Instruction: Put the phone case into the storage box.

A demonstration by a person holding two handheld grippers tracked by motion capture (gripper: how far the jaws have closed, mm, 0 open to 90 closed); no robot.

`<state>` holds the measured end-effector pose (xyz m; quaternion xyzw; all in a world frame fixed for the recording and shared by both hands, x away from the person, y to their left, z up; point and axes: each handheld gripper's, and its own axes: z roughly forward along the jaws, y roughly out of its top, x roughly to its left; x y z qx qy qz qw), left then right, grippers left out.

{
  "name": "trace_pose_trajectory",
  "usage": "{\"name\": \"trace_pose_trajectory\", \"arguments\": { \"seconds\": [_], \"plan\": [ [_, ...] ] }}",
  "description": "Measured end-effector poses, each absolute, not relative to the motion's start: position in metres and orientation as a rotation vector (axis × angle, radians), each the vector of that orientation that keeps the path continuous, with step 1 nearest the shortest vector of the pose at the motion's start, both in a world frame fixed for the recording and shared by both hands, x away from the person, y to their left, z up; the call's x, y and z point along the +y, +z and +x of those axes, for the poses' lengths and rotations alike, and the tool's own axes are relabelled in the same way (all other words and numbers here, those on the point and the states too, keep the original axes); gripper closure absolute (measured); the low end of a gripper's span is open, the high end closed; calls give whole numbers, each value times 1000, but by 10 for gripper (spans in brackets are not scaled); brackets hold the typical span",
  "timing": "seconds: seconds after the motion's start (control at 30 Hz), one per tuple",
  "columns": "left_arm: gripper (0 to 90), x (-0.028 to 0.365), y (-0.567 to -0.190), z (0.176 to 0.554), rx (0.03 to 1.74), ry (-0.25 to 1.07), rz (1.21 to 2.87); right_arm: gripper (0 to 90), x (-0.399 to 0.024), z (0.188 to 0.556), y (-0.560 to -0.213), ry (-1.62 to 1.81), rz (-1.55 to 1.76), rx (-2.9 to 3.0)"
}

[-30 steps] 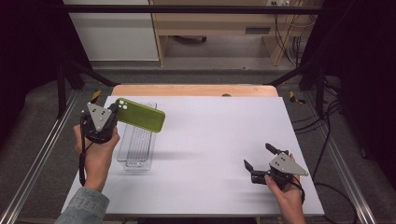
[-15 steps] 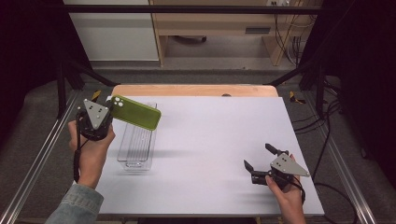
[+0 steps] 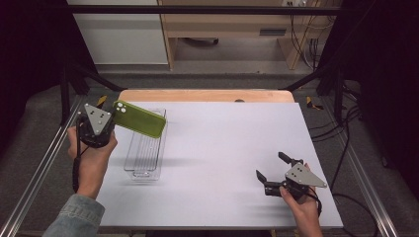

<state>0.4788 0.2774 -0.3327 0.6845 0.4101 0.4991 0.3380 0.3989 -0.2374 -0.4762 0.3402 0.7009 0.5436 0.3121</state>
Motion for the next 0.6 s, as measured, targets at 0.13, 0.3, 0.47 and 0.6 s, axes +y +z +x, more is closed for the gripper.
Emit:
{"name": "trace_pose_trajectory", "arguments": {
  "seconds": [0.13, 0.3, 0.47, 0.6],
  "plan": [
    [881, 279, -334, 479, 1070, 1308, 1790, 38, -238, 399, -476, 1451, 889, 1845],
    [880, 280, -334, 480, 1043, 1344, 1823, 37, -238, 397, -475, 1498, 880, 1836],
    [880, 283, -334, 480, 1039, 1356, 1826, 35, -234, 396, -475, 1500, 859, 1857],
    [880, 285, -334, 481, 1041, 1361, 1825, 35, -231, 395, -475, 1498, 852, 1854]
  ]
}}
